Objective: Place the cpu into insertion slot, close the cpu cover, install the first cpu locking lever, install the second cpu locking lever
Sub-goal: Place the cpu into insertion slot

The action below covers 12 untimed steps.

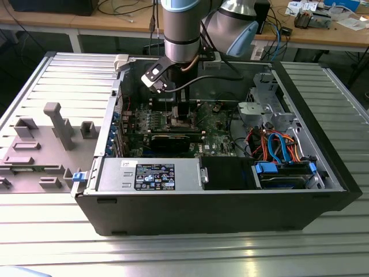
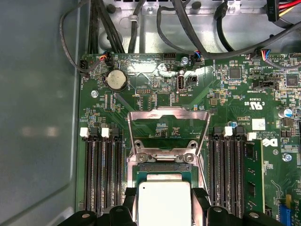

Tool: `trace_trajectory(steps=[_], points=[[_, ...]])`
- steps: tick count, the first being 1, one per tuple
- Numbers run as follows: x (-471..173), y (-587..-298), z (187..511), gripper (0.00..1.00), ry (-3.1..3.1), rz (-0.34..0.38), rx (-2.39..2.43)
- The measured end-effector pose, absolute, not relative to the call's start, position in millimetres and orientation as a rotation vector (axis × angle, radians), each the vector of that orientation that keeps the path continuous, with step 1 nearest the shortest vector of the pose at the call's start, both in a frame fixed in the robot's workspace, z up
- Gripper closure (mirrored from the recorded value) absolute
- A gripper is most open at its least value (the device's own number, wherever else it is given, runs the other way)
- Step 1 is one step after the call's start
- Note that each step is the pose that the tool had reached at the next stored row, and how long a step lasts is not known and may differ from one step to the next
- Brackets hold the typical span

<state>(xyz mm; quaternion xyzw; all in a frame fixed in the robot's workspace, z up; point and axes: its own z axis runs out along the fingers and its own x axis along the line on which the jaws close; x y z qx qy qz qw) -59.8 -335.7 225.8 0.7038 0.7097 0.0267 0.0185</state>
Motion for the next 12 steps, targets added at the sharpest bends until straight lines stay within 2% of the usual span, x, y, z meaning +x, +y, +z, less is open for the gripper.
trace_trajectory(steps=[12], points=[[-59.8, -335.7, 220.4, 0.45, 2.204, 0.083, 2.185]])
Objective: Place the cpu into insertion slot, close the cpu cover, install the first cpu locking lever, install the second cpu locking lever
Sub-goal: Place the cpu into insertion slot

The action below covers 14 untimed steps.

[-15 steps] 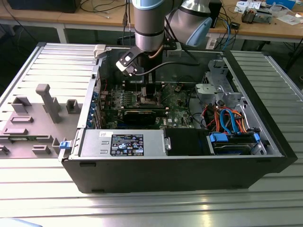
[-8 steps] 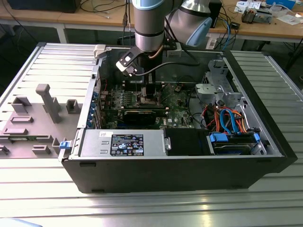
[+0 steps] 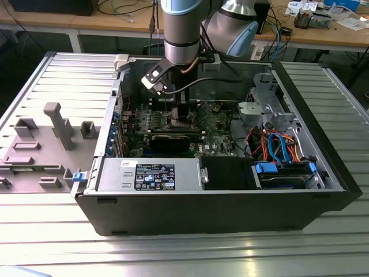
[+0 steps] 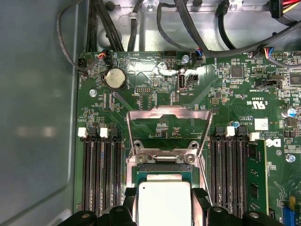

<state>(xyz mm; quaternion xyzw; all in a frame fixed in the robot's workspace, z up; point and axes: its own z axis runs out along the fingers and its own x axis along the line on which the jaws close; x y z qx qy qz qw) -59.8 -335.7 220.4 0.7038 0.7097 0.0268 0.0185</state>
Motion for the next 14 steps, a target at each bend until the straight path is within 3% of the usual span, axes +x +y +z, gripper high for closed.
trace_trajectory(steps=[14], points=[[-60.2, -335.6, 207.1, 0.45, 2.202, 0.080, 2.184]])
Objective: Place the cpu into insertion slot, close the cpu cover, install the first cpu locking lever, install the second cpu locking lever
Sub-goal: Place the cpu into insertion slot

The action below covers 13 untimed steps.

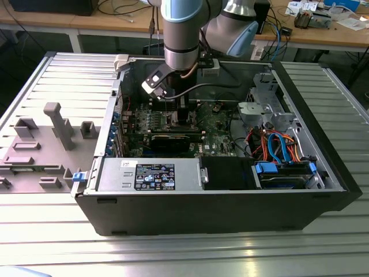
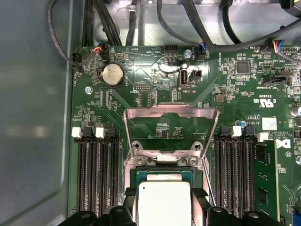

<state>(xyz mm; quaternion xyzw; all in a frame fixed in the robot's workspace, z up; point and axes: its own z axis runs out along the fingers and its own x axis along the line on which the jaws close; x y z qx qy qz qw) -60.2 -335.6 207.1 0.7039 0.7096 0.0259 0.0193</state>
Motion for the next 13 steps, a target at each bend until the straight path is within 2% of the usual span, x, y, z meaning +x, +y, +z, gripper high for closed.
trace_trajectory(steps=[3, 13], points=[[-60.1, -334.8, 206.7, 0.45, 2.192, 0.055, 2.172], [-60.5, -333.7, 203.5, 0.45, 2.201, 0.050, 2.163]])
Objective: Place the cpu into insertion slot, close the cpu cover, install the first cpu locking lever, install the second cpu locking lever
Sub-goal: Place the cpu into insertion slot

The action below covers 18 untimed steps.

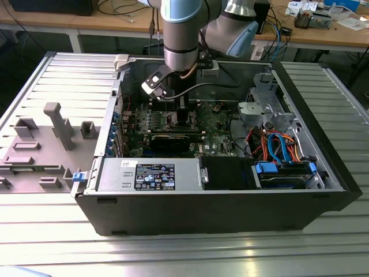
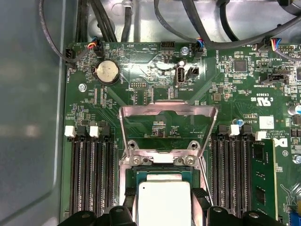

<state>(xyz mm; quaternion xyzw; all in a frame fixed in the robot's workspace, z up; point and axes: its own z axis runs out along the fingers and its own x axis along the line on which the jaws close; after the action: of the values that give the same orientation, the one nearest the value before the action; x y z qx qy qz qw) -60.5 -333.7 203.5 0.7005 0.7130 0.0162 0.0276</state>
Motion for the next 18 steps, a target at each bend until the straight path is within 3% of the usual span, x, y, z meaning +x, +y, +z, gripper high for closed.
trace_trajectory(steps=[18], points=[[-60.8, -333.7, 196.6, 0.45, 2.187, 0.045, 2.182]])
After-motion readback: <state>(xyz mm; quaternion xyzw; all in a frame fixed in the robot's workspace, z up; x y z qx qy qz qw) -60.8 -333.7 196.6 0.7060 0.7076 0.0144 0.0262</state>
